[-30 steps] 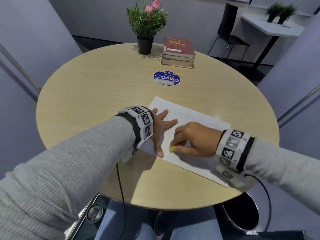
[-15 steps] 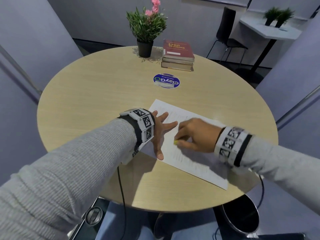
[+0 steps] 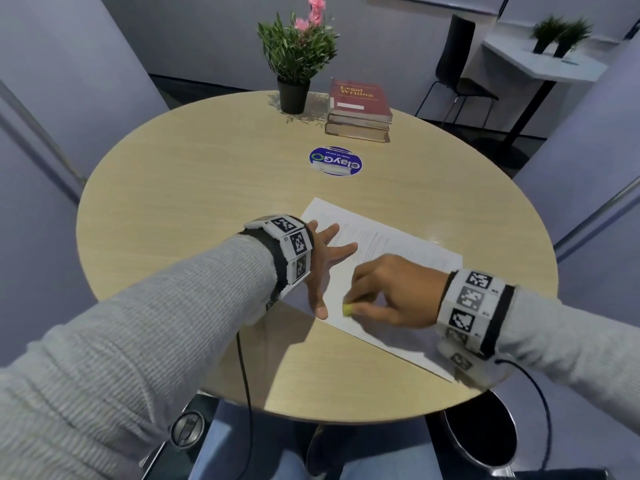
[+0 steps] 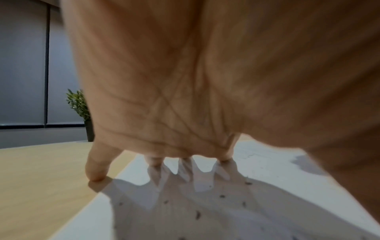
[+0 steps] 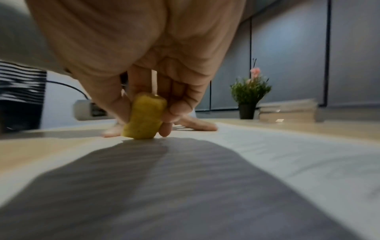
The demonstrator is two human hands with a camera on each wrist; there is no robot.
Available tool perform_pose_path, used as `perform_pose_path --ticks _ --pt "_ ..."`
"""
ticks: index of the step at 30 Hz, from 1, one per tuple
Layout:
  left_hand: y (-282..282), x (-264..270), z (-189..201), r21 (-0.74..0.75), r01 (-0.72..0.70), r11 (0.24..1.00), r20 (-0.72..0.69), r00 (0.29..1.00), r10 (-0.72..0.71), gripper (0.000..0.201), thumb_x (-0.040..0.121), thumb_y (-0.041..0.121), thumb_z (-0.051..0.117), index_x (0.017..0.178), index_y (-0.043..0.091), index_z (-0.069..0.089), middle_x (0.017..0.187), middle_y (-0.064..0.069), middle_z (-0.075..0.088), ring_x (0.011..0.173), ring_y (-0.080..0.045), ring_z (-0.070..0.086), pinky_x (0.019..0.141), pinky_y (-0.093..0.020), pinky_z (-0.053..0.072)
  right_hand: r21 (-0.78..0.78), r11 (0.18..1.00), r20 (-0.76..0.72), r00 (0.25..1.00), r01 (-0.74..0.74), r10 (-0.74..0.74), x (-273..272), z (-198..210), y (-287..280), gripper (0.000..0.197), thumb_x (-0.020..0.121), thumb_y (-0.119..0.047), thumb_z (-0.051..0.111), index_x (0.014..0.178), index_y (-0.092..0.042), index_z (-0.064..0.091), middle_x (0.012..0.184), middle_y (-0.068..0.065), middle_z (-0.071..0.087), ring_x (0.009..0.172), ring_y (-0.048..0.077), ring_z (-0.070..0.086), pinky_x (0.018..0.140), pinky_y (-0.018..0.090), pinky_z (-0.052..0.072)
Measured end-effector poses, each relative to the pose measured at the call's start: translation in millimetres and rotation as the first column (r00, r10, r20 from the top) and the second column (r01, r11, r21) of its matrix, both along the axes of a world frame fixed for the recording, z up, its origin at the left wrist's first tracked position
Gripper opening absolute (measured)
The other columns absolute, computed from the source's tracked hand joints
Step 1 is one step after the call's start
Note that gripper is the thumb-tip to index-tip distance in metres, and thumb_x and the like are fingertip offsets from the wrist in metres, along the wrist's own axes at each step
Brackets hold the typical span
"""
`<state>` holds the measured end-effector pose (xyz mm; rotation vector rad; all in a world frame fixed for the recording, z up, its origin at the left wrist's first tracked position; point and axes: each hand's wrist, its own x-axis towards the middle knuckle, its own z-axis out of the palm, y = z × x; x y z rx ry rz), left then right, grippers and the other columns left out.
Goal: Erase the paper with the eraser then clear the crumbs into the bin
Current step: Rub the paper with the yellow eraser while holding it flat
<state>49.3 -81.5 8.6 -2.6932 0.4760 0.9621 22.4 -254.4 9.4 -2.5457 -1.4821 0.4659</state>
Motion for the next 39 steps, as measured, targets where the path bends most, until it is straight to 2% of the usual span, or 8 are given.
perform_pose_path --ticks 5,9,14,20,25,31,34,39 --pt "-2 0 -2 -0.006 0.007 1.000 0.010 1.000 -0.007 0.130 0.063 0.067 0.073 0.145 0.041 -0.024 0.153 -0.004 -0.033 0.142 -0.035 -0.023 0.111 -0.060 -0.002 0.016 0.989 0.175 0.974 0.145 -0.146 32 -2 -4 0.020 0.086 -0.031 0.059 0.089 -0.020 0.075 0.079 0.002 0.068 0.073 0.020 0.061 0.071 0.035 0.051" --pt "1 4 -6 0.010 -0.005 1.000 0.003 1.000 0.005 0.135 0.056 0.071 0.074 0.143 0.044 -0.026 0.153 -0.001 -0.033 0.142 -0.035 -0.023 0.110 -0.063 -0.001 -0.021 1.000 0.033 0.999 -0.018 0.019 -10 -4 1 0.025 0.087 -0.033 0.055 0.090 -0.020 0.075 0.076 0.000 0.064 0.065 0.015 0.058 0.063 0.026 0.047" --pt "1 6 -9 0.006 0.004 1.000 0.009 1.000 -0.004 0.136 0.054 0.074 0.073 0.142 0.045 -0.026 0.153 -0.001 -0.034 0.142 -0.036 -0.022 0.108 -0.066 -0.001 0.026 0.982 0.157 0.970 0.185 -0.186 40 -2 -14 0.018 0.085 -0.031 0.062 0.091 -0.021 0.076 0.081 0.002 0.068 0.073 0.018 0.061 0.071 0.037 0.052" --pt "1 5 -8 0.004 0.032 0.999 0.015 0.999 -0.032 0.132 0.060 0.071 0.073 0.144 0.041 -0.025 0.153 0.002 -0.032 0.142 -0.031 -0.025 0.112 -0.058 -0.004 -0.013 1.000 0.032 0.999 -0.021 0.022 -14 -5 -4 0.021 0.087 -0.031 0.057 0.093 -0.021 0.074 0.081 0.000 0.065 0.068 0.015 0.059 0.064 0.025 0.047" --pt "0 5 -5 0.017 -0.002 1.000 0.020 1.000 0.002 0.132 0.057 0.071 0.074 0.145 0.044 -0.022 0.155 -0.002 -0.031 0.143 -0.038 -0.018 0.109 -0.065 0.002 -0.014 0.983 0.144 0.973 0.183 -0.179 41 -2 -17 0.019 0.086 -0.030 0.061 0.096 -0.022 0.075 0.086 0.001 0.069 0.078 0.018 0.062 0.072 0.032 0.051" --pt "-14 4 -7 -0.062 0.059 0.996 0.111 0.992 -0.052 0.132 0.056 0.071 0.075 0.147 0.042 -0.016 0.158 -0.010 -0.019 0.144 -0.036 -0.014 0.114 -0.060 0.003 -0.035 0.981 0.170 0.968 0.191 -0.182 40 -5 -16 0.019 0.084 -0.028 0.060 0.091 -0.019 0.075 0.083 0.004 0.067 0.075 0.020 0.060 0.069 0.036 0.050" --pt "-25 7 -5 0.006 0.107 0.994 0.077 0.991 -0.108 0.131 0.055 0.075 0.071 0.142 0.048 -0.024 0.157 -0.008 -0.023 0.144 -0.040 -0.012 0.111 -0.065 0.008 -0.025 0.984 0.178 0.969 0.176 -0.169 41 -9 -18 0.020 0.085 -0.029 0.059 0.093 -0.019 0.074 0.083 0.006 0.067 0.075 0.022 0.060 0.069 0.037 0.050" --pt "-24 6 -10 -0.048 0.087 0.995 0.034 0.996 -0.086 0.131 0.061 0.064 0.077 0.143 0.046 -0.024 0.153 -0.007 -0.033 0.139 -0.036 -0.026 0.109 -0.063 -0.005 -0.036 0.977 0.199 0.960 0.208 -0.197 32 -7 -15 0.022 0.086 -0.029 0.056 0.092 -0.016 0.072 0.085 0.007 0.065 0.076 0.025 0.059 0.070 0.038 0.049"
